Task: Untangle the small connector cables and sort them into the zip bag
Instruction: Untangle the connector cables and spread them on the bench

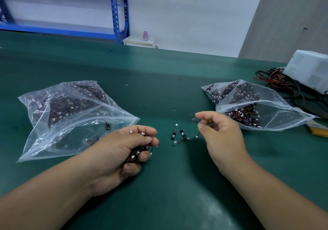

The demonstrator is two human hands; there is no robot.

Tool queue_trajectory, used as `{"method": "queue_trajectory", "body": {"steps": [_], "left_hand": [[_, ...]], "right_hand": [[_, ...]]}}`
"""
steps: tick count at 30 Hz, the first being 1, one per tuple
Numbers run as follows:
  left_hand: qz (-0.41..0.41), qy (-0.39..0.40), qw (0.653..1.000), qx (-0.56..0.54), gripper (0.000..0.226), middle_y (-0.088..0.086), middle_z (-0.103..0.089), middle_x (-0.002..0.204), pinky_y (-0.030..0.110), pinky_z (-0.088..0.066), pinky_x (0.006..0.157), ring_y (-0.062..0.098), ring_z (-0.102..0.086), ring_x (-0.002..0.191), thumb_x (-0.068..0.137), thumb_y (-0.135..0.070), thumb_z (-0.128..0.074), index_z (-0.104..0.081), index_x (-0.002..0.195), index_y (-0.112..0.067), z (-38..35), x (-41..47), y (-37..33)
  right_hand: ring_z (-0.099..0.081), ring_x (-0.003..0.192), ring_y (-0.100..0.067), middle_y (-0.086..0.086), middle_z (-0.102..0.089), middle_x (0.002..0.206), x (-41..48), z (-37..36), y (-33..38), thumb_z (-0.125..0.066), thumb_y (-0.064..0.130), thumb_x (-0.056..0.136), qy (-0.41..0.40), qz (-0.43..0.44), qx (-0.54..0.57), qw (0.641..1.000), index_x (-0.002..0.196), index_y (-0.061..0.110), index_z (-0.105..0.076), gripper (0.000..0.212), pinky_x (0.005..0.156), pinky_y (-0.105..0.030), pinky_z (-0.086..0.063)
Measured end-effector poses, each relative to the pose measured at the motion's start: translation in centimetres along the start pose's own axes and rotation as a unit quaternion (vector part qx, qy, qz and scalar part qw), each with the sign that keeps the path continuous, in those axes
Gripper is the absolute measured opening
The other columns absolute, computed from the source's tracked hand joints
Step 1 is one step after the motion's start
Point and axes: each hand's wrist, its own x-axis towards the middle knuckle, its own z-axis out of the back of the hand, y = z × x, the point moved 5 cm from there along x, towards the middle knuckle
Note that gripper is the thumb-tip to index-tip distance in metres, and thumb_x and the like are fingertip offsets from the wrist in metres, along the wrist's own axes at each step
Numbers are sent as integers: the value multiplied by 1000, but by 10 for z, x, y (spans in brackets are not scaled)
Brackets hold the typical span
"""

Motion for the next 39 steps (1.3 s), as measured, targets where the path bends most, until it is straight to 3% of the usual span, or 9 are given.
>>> {"method": "queue_trajectory", "body": {"steps": [11, 17, 21, 24, 26, 30, 33, 36, 39], "left_hand": [[12, -4, 999, -34, 19, 7, -68, 83, 14, -23, 33, 12, -44, 46, 89, -6, -58, -68, 105, -11, 3, 1, -1], [13, -3, 1000, -27, 18, 7, -68, 82, 14, -23, 33, 12, -44, 47, 89, -5, -57, -66, 103, -11, 3, 1, -1], [9, 7, 1000, -16, 13, 8, -67, 81, 14, -23, 32, 12, -43, 47, 88, -2, -57, -62, 92, -14, 1, -1, -2], [-5, 26, 1000, 15, 14, 9, -67, 83, 13, -22, 32, 12, -43, 46, 90, 0, -55, -59, 87, -14, -3, -3, -3], [-24, 44, 998, 47, 15, 12, -69, 86, 13, -21, 32, 12, -44, 47, 90, 1, -55, -60, 86, -13, -6, -5, -3], [-52, 81, 987, 126, 11, 12, -54, 59, 15, -21, 32, 10, -41, 38, 86, -1, -62, -61, 87, -12, -13, -10, -3], [-48, 89, 985, 142, 14, 14, -49, 58, 16, -21, 33, 11, -34, 36, 86, -3, -62, -64, 84, -16, -14, -11, -4], [-38, 79, 986, 144, 18, 16, -49, 57, 15, -21, 32, 12, -29, 35, 91, -2, -55, -66, 87, -15, -13, -10, -4], [-35, 73, 988, 130, 13, 14, -56, 59, 15, -22, 31, 11, -32, 33, 92, -2, -54, -63, 93, -11, -13, -10, -3]], "right_hand": [[-49, 50, 3, 16, -59, 58, -2, 0, -1, -59, -12, 81, -1, -24, -13, 1000, 81, 20, -72, 34, 50, -7, -40], [-45, 48, -1, 19, -62, 66, -2, 2, 0, -66, -1, 86, -21, -5, -55, 998, 78, 25, -71, 27, 46, -12, -39], [-39, 41, -3, 16, -52, 54, -5, 0, -3, -57, -7, 82, -8, -34, -102, 994, 81, 29, -70, 38, 41, -16, -34], [-56, 68, -7, 23, -60, 75, -18, -6, 22, -62, 2, 82, 20, 129, -222, 966, 84, 30, -70, 29, 68, -28, -49], [-60, 84, -14, 19, -66, 88, -36, -19, 37, -62, 25, 89, 66, 239, -268, 931, 89, 28, -72, 11, 78, -42, -47], [-53, 84, -9, 17, -64, 86, -59, -44, 42, -45, 55, 94, 177, 245, -304, 903, 96, 32, -68, 32, 79, -39, -41], [-51, 80, -9, 14, -60, 80, -59, -48, 38, -48, 50, 93, 196, 250, -308, 897, 92, 31, -67, 27, 78, -38, -40], [-50, 73, -7, 14, -58, 73, -55, -44, 35, -62, 37, 88, 177, 249, -260, 916, 86, 30, -70, 11, 71, -34, -40], [-51, 69, -7, 14, -58, 72, -52, -40, 36, -65, 38, 85, 146, 251, -224, 930, 79, 28, -67, 12, 66, -28, -37]]}}
